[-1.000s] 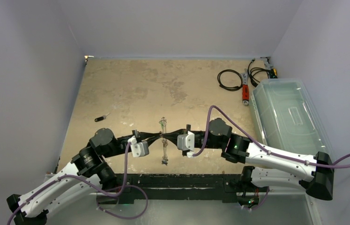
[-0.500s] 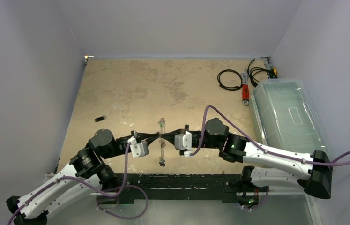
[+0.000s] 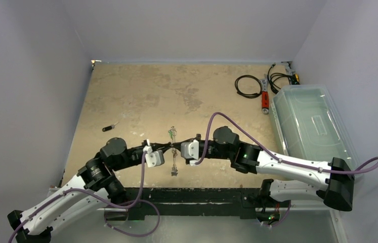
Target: Put the keys on the keyring
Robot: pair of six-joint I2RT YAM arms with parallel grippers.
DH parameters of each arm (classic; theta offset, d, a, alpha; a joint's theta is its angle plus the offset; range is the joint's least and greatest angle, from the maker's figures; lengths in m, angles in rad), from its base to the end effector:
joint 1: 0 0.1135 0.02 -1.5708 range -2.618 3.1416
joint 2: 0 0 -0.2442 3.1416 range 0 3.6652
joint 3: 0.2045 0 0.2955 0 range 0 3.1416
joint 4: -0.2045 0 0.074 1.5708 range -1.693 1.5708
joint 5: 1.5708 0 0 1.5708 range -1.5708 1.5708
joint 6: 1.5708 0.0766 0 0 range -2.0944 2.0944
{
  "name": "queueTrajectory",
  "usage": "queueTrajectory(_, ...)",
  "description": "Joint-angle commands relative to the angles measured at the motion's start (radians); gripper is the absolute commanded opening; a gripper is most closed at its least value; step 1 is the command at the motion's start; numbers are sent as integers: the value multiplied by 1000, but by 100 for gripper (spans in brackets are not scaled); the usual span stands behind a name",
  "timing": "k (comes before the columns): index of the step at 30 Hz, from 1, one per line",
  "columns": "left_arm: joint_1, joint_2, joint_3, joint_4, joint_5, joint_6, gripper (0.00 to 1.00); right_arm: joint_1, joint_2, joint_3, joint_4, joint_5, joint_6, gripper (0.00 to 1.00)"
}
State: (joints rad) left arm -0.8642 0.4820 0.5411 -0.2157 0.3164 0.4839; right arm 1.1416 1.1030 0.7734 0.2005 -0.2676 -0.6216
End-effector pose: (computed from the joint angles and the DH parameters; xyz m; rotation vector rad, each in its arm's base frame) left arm 0.1337 -0.1934 0.2808 1.2679 1.2081 -0.5521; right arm 0.1271 0.3264 0.2756 -1.4580 0.9376 0.6128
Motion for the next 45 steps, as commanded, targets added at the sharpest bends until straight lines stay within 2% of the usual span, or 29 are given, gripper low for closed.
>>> queueTrajectory(1,1,9,31,44,10,14,0,1,8,51,-3,43,-6,7)
queueTrajectory(8,1,42,43,28,12,12,0,1,35,69,-33,45,-6,0)
queueTrajectory(14,3,25,37,34,40,15,0,1,-5,49,23,34,-1,0)
queueTrajectory(15,2,22,35,36,48,15,2,1,-25,32,54,18,7,0)
queueTrajectory(18,1,18,32,40,62,12,17,0,-82,-14,124,-2,29,0)
queueTrajectory(20,2,13,32,42,69,10,21,0,-107,-28,144,-14,37,0)
queueTrajectory(31,3,-126,-5,133,62,-20,23,0,-96,-24,134,-28,39,0)
queueTrajectory(34,3,-155,-20,148,49,-25,26,0,-97,-23,134,-29,38,0)
queueTrajectory(45,4,-102,-9,148,102,-29,27,0,-95,-18,129,-57,39,0)
